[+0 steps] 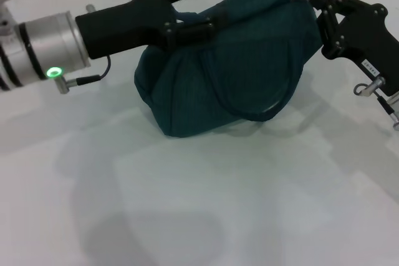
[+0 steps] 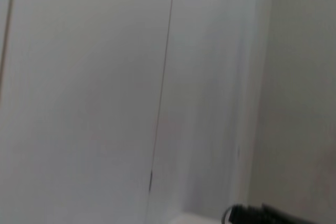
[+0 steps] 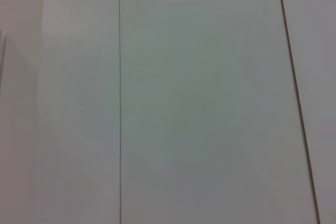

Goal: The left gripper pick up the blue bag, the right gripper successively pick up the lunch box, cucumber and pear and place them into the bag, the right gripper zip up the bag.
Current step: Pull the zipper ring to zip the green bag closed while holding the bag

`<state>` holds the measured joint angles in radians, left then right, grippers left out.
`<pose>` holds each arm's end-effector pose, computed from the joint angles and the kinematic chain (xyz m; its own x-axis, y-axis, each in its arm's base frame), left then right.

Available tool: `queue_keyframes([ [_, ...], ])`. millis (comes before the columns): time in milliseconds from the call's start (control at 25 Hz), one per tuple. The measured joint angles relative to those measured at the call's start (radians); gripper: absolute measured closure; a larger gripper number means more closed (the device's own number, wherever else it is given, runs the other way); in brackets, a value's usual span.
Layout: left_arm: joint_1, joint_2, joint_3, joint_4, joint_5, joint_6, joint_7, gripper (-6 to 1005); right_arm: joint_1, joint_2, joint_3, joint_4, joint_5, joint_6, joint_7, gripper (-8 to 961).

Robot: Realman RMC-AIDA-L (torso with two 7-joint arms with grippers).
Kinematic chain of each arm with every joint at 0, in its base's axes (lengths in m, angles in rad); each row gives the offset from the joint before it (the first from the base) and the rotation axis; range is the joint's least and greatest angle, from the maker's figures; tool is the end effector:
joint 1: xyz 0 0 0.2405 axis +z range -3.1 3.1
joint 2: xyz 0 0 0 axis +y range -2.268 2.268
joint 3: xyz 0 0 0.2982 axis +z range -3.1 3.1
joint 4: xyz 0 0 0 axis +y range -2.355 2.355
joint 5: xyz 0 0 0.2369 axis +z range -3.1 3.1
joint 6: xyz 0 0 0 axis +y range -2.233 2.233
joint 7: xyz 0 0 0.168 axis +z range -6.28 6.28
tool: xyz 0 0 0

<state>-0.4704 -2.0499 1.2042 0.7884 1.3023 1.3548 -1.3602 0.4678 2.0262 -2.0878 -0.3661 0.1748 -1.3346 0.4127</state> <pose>-0.2154 0.4080 -0.0312 0.6771 0.1220 0.7257 0.3762 -0.9050 -0.1989 0.2570 0.3882 -0.0671 0.5465 0.2187 -0.8084 -0.5249 -0.6627 -0.5341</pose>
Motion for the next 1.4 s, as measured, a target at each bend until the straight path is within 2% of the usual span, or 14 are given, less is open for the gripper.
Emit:
queue_keyframes([
  [160,-0.035,-0.009,-0.001,0.039,0.105,-0.085,-0.113,200,0.000,0.000,0.000,0.001,0.000,0.000,0.000,944],
  [440,-0.088,-0.034,0.008,0.034,0.225,-0.173,-0.152,227,0.001,0.001,0.000,0.001,-0.004,0.000,0.000,943],
  [920,-0.102,-0.036,0.008,0.021,0.247,-0.179,-0.154,446,0.000,0.002,-0.005,0.001,-0.005,-0.001,0.014,944],
  [1080,-0.098,-0.036,0.010,0.021,0.249,-0.180,-0.153,689,0.000,0.002,-0.013,0.001,-0.005,-0.005,0.020,944],
  [1400,-0.090,-0.034,0.004,0.023,0.248,-0.173,-0.146,770,-0.003,0.002,-0.063,0.000,-0.008,-0.050,0.037,943],
])
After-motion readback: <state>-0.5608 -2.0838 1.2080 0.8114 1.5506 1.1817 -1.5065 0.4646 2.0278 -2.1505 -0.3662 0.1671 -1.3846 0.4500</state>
